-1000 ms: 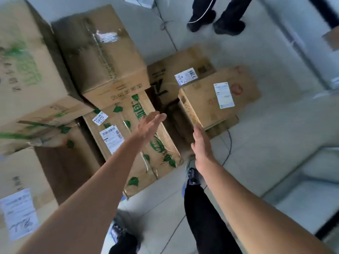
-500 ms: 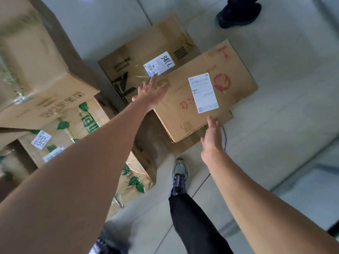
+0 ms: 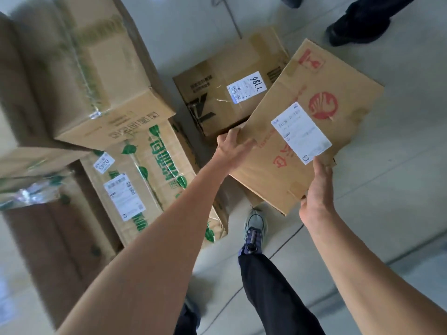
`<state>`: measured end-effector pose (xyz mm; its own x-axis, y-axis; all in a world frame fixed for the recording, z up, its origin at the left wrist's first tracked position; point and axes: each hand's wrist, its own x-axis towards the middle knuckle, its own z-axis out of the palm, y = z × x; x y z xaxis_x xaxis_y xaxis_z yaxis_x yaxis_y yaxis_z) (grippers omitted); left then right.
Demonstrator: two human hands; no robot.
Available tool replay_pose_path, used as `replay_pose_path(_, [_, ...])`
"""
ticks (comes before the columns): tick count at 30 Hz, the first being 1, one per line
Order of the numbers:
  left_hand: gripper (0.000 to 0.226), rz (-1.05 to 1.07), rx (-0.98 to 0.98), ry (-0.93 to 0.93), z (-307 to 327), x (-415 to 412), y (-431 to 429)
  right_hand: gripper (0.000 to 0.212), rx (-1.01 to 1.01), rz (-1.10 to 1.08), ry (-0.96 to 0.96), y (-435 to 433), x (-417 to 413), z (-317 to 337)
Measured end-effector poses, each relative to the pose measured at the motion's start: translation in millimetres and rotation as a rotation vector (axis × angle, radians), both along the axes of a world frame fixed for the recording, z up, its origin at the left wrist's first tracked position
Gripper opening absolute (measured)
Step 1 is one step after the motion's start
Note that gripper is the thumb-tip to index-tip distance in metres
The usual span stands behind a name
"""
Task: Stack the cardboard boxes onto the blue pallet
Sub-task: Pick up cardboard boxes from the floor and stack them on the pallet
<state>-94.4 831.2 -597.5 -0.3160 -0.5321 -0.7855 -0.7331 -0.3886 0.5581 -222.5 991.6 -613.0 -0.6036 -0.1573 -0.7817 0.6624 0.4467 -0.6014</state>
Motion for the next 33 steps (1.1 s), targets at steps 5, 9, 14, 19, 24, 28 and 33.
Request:
replay_pose_path(5, [0.089,0.144,0.011,0.14,61.9,78.6,41.8,0.073,-0.003,0.133,0.14,2.5,39.3,48.7])
replay_pose_path(9, [0.078,0.22,0.014,0.216,101.8,153.8,77.9,0.082,0.005,0.247,0.191,11.6,84.6,81.7])
replay_pose_path(14, [0.07,0.321,0.046,0.268,129.1,244.2,114.0,0.089,0.067,0.34,0.262,31.8,154.6,112.8])
replay_pose_path(19, [0.058,0.406,0.066,0.246,140.6,330.4,136.3,0.071,0.037,0.378,0.234,42.2,234.6,133.3])
replay_pose_path(24, [0.054,0.448,0.058,0.179,139.2,409.8,151.7,0.073,0.033,0.501,0.191,45.2,300.8,122.6])
replay_pose_path(28, [0.023,0.43,0.074,0.125,125.0,466.7,157.9,0.081,0.051,0.631,0.167,38.5,346.9,105.9])
replay_pose_path(33, [0.055,0.424,0.072,0.018,111.9,511.9,148.6,0.072,0.11,0.733,0.206,13.4,392.3,86.7])
